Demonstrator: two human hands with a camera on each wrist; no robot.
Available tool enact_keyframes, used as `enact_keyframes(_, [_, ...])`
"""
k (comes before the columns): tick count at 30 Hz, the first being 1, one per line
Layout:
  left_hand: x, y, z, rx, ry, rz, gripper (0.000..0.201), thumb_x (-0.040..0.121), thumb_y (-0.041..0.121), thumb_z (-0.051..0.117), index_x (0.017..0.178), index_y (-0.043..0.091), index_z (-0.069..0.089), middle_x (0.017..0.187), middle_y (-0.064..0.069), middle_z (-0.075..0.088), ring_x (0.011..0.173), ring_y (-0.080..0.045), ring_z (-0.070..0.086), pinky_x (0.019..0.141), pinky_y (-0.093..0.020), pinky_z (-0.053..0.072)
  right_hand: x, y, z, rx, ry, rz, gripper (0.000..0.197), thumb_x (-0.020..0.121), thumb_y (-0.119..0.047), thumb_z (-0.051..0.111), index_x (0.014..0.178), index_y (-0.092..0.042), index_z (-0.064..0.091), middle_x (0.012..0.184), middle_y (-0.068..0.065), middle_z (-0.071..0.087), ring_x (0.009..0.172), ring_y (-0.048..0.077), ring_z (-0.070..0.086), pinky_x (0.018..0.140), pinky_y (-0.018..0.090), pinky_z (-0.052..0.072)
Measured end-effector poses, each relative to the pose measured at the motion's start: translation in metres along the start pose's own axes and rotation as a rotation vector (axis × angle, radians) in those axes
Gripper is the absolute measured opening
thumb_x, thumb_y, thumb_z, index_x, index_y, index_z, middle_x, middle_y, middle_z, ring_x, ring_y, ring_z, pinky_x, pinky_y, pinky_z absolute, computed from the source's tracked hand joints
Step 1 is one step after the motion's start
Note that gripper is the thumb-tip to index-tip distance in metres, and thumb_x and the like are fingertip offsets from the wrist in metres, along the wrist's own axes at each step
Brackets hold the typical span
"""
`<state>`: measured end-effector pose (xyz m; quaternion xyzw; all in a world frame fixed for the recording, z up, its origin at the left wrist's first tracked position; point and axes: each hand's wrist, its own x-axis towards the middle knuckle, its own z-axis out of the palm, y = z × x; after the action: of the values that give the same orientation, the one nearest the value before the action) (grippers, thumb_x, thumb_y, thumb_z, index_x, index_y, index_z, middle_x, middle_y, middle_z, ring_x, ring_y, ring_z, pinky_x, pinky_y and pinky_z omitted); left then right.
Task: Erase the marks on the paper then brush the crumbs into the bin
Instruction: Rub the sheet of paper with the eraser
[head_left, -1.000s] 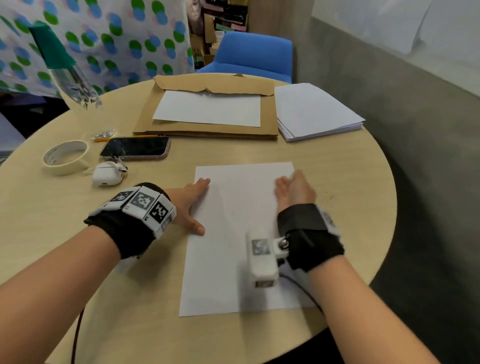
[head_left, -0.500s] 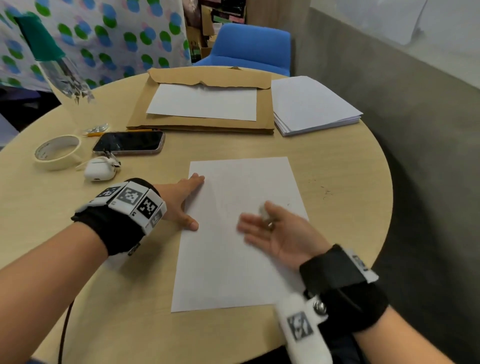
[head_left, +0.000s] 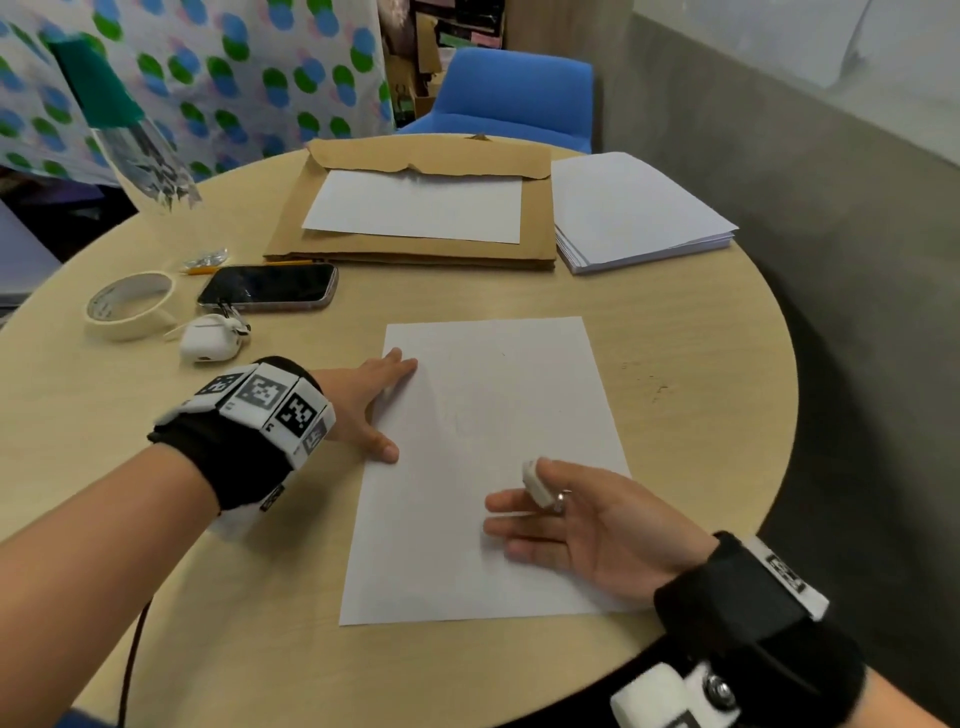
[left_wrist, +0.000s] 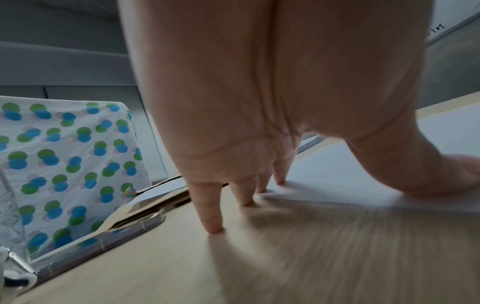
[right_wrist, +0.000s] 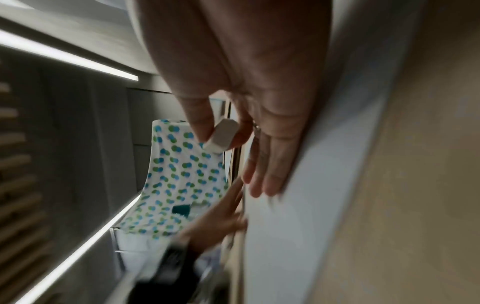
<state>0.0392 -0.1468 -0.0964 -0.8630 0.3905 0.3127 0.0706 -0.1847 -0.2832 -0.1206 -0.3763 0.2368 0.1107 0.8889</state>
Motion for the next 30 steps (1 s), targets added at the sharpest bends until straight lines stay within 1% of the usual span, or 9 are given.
enact_keyframes(3, [0.000, -0.001, -0.001, 0.013, -0.004, -0.007, 0.109, 0.077, 0.042, 0.070, 0.149, 0.026, -0.011, 0.157, 0.006, -0.015, 0.146, -0.014, -0.001, 0.117, -0.034, 0.010, 0.008, -0.027, -0.016, -0.010, 0.269, -0.205, 0.015, 0.088, -0.021, 0.056, 0.087, -0.006, 0.054, 0.107, 0.020, 0.064, 0.091, 0.028, 0.067, 0.073, 0.033, 0.059])
enact_keyframes(5, [0.000, 0.000, -0.001, 0.012, -0.005, -0.012, 0.109, 0.077, 0.042, 0.071, 0.149, 0.026, -0.010, 0.157, 0.006, -0.015, 0.146, -0.014, -0.001, 0.117, -0.034, 0.010, 0.012, -0.054, -0.027, -0.028, 0.529, -0.392, 0.012, 0.094, -0.017, 0.050, 0.086, -0.009, 0.051, 0.096, 0.010, 0.058, 0.082, 0.019, 0.061, 0.068, 0.029, 0.054])
enact_keyframes(8, [-0.003, 0.001, -0.006, 0.021, 0.006, -0.014, 0.105, 0.078, 0.038, 0.071, 0.150, 0.027, -0.004, 0.158, 0.006, -0.011, 0.146, -0.015, 0.003, 0.117, -0.035, 0.010, 0.012, -0.082, -0.037, -0.090, 0.703, -0.461, 0.013, 0.092, -0.023, 0.054, 0.095, -0.011, 0.052, 0.095, 0.002, 0.050, 0.082, 0.014, 0.051, 0.071, 0.029, 0.045])
enact_keyframes(12, [-0.008, 0.012, -0.016, -0.049, 0.059, 0.009, 0.097, 0.079, 0.036, 0.070, 0.149, 0.033, 0.004, 0.158, 0.009, -0.008, 0.146, -0.014, 0.002, 0.119, -0.040, 0.010, 0.011, -0.090, -0.028, -0.202, 0.553, -0.362, 0.010, 0.089, -0.021, 0.059, 0.088, -0.012, 0.056, 0.094, 0.004, 0.053, 0.089, 0.020, 0.056, 0.071, 0.029, 0.047])
enact_keyframes(15, [-0.012, 0.030, -0.013, -0.057, 0.025, 0.077, 0.104, 0.075, 0.044, 0.071, 0.149, 0.035, -0.002, 0.157, 0.011, -0.014, 0.145, -0.011, -0.009, 0.120, -0.043, 0.005, 0.017, -0.090, -0.011, -0.386, 0.431, -0.283, 0.009, 0.087, -0.015, 0.062, 0.090, -0.007, 0.060, 0.088, 0.006, 0.058, 0.076, 0.019, 0.063, 0.061, 0.026, 0.053])
enact_keyframes(17, [-0.013, 0.043, -0.005, -0.022, -0.013, 0.109, 0.113, 0.071, 0.050, 0.073, 0.148, 0.033, -0.008, 0.156, 0.010, -0.020, 0.144, -0.011, -0.017, 0.119, -0.043, 0.002, 0.024, -0.088, 0.000, -0.628, 0.366, -0.232, 0.009, 0.085, -0.014, 0.065, 0.087, -0.006, 0.062, 0.081, 0.006, 0.061, 0.063, 0.016, 0.064, 0.054, 0.021, 0.054])
enact_keyframes(22, [-0.010, 0.058, 0.012, 0.107, -0.062, 0.136, 0.128, 0.066, 0.053, 0.075, 0.147, 0.023, -0.020, 0.154, -0.001, -0.027, 0.144, -0.020, -0.019, 0.119, -0.040, -0.001, 0.046, -0.072, 0.025, -1.329, 0.172, -0.090, 0.005, 0.083, -0.016, 0.068, 0.080, -0.013, 0.065, 0.069, 0.002, 0.066, 0.058, 0.011, 0.063, 0.059, 0.017, 0.054])
enact_keyframes(27, [-0.009, 0.056, 0.015, 0.143, -0.054, 0.151, 0.132, 0.065, 0.053, 0.077, 0.145, 0.022, -0.024, 0.153, -0.003, -0.029, 0.144, -0.023, -0.019, 0.118, -0.041, -0.001, 0.064, -0.078, 0.043, -1.575, 0.257, -0.123, 0.012, 0.074, -0.017, 0.073, 0.070, -0.012, 0.063, 0.062, 0.003, 0.065, 0.050, 0.011, 0.059, 0.060, 0.023, 0.052])
enact_keyframes(30, [-0.008, 0.055, 0.015, 0.126, -0.053, 0.161, 0.134, 0.063, 0.052, 0.078, 0.145, 0.024, -0.023, 0.154, -0.003, -0.029, 0.144, -0.024, -0.018, 0.118, -0.043, 0.000, 0.062, -0.061, 0.055, -1.669, 0.166, -0.112, 0.021, 0.072, -0.017, 0.073, 0.058, -0.016, 0.057, 0.049, 0.000, 0.058, 0.043, 0.010, 0.054, 0.056, 0.022, 0.049])
